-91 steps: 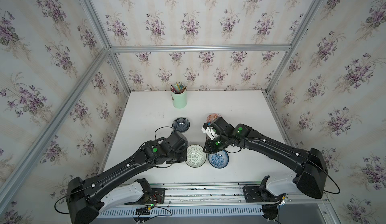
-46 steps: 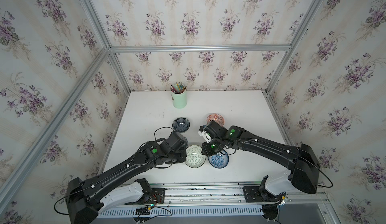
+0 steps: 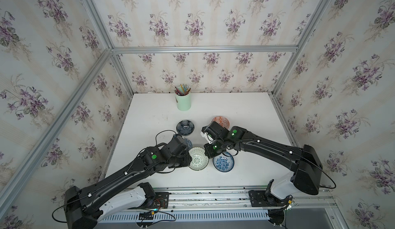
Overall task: Stack the bowls
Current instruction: Pick up the bowl from the center of the board, then place the bowl on the bowl.
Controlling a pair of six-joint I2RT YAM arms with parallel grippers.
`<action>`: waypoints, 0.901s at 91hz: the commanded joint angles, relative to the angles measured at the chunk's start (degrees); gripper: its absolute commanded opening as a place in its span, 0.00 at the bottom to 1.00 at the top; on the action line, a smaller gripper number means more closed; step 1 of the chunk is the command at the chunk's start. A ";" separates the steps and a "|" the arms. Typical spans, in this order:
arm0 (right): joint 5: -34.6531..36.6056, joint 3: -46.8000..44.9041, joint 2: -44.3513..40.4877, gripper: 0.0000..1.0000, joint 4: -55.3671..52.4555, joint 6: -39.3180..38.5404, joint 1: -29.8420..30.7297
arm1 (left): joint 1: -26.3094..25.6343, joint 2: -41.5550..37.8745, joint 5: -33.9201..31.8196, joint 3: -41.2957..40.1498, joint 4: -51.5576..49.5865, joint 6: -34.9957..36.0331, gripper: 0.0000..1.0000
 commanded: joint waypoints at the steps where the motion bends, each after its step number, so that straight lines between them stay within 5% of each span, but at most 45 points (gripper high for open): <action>1: -0.63 2.37 0.92 0.00 -1.31 -2.11 -0.49 | 0.04 -2.92 -4.06 0.70 -1.89 -0.51 0.96; 30: -1.82 7.43 3.71 0.00 -3.62 -4.02 -8.71 | 0.13 -13.13 -8.65 -1.01 -8.38 -1.76 0.95; 69: -3.82 -0.64 -0.41 0.00 -1.27 -5.53 -26.86 | 0.15 -13.38 -8.70 -3.66 -7.72 -1.48 0.93; 82: -2.83 -2.13 -0.89 0.00 -0.79 -5.93 -28.62 | 0.18 -13.24 -8.40 -4.26 -7.45 -1.17 0.92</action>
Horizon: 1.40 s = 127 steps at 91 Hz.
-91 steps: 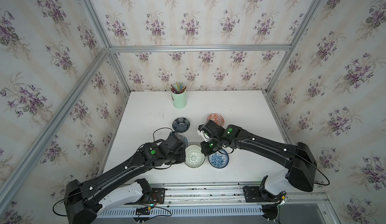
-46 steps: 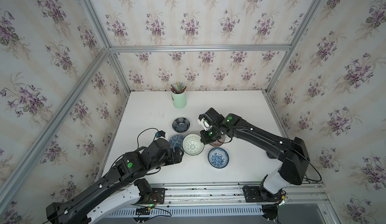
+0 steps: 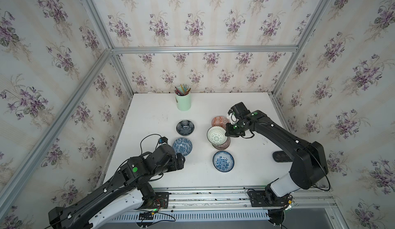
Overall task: Stack the bowls
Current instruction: Place the bowl on the bowl.
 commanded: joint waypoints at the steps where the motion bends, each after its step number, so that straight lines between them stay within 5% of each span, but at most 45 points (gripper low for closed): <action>1: -0.89 -0.69 -0.70 0.00 1.78 -0.85 -0.58 | 0.07 0.01 -0.52 -0.24 0.38 0.32 0.92; 127: -1.21 -6.97 1.34 0.00 6.76 -0.66 -2.44 | 0.13 -0.02 1.04 -3.16 1.49 0.05 0.91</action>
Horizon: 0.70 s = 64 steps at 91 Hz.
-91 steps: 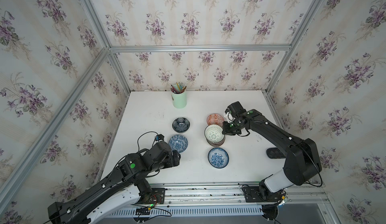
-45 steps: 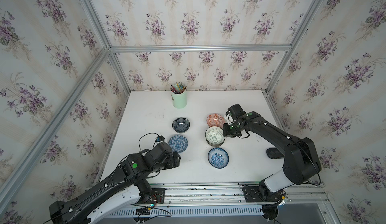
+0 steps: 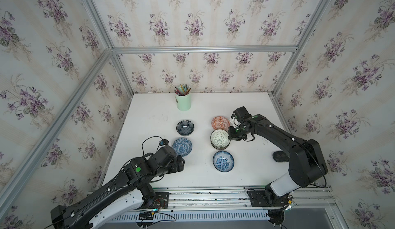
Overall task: Stack the bowls
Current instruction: Place the bowl on the bowl.
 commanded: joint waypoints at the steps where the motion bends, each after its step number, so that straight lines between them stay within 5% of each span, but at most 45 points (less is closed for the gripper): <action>1: -0.67 -0.22 0.15 0.00 1.37 -0.24 -0.05 | 0.04 0.11 0.35 -0.21 0.95 0.01 0.91; 64: -1.71 -0.66 0.07 0.04 1.53 -0.63 -0.08 | 0.04 1.45 1.33 -0.30 1.27 0.19 0.91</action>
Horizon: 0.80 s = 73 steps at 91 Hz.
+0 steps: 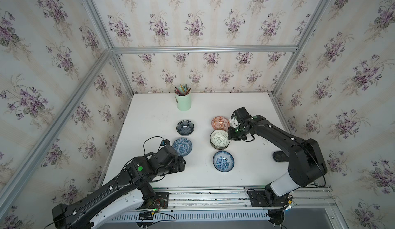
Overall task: Stack the bowls
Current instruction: Place the bowl on the bowl.
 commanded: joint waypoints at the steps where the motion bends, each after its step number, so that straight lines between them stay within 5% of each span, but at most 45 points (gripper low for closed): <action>1: -1.10 0.12 -0.25 0.04 0.24 -0.63 0.03 | 0.00 0.13 0.04 0.03 0.54 0.19 0.91; 73: -0.49 1.22 -1.31 0.19 -0.72 -0.53 0.13 | 0.04 0.18 -1.19 1.57 -1.81 0.69 0.91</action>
